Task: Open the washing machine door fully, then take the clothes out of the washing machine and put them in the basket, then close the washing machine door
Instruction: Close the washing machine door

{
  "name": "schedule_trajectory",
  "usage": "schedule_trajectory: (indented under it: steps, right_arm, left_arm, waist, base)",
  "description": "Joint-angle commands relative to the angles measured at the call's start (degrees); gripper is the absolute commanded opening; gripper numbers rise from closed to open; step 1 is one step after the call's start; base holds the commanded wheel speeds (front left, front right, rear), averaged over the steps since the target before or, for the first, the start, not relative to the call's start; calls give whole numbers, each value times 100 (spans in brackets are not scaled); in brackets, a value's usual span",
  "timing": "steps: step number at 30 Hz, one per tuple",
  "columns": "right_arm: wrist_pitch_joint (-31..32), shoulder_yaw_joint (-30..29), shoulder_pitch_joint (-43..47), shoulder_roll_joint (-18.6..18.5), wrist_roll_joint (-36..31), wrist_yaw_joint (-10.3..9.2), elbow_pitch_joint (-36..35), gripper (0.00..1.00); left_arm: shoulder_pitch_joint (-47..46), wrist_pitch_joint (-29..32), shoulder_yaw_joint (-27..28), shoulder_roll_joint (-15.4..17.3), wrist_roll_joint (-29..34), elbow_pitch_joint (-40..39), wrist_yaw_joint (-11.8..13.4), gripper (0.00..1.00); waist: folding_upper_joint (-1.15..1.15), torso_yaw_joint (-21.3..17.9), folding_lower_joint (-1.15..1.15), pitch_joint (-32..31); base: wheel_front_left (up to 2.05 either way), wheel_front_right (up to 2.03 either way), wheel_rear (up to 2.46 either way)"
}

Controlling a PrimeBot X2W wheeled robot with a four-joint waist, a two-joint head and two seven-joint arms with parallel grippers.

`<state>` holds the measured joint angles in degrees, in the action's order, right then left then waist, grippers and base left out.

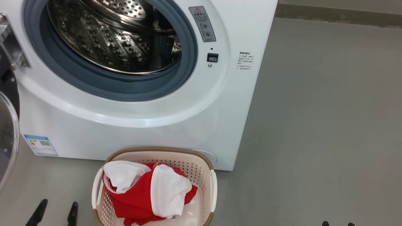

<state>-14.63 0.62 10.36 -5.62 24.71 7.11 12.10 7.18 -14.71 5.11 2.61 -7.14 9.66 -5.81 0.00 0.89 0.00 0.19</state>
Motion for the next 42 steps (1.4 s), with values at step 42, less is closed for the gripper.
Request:
schedule_trajectory:
  steps: [42]
  right_arm:
    - [-37,1887,-939,-567,262,37,426,100]
  left_arm:
    - [580,-29,-118,27,-837,-298,735,100]
  waist:
    - [0,2674,0,-195]
  base:
    - [0,0,0]
